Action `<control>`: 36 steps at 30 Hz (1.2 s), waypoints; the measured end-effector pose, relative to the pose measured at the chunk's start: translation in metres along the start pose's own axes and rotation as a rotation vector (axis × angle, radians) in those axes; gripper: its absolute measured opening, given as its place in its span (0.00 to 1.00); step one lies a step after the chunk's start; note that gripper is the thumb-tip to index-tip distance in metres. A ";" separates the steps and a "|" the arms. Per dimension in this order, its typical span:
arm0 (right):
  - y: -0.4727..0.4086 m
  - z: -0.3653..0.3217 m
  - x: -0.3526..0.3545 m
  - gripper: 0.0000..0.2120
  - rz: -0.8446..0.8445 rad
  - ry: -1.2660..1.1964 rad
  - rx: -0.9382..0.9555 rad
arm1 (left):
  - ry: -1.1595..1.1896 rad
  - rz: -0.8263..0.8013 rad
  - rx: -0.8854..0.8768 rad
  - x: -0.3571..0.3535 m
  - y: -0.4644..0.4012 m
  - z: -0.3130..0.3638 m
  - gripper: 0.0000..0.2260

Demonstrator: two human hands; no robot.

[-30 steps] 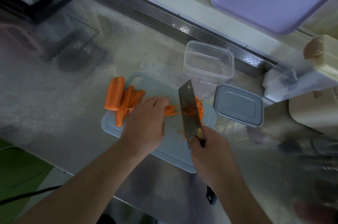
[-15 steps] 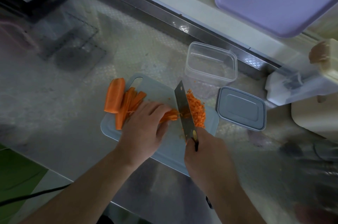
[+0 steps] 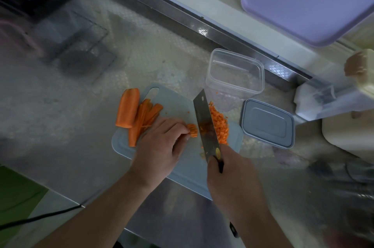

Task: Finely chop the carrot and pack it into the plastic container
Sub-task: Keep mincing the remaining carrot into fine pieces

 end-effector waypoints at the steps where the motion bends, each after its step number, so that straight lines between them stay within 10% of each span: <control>1: 0.000 -0.002 0.000 0.11 0.003 -0.001 -0.004 | 0.009 0.000 -0.005 0.000 0.000 0.000 0.02; 36: -0.010 -0.017 -0.006 0.14 0.057 -0.046 -0.011 | 0.043 0.012 -0.034 0.006 -0.002 0.003 0.02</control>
Point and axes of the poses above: each hand's wrist, its own y-axis away from the middle knuckle, its own x-axis out of the back of the hand, z = x × y, the point moved 4 cm from there along -y, towards the middle knuckle, and after that the axes turned 7 degrees about -z, right-handed, at the moved point
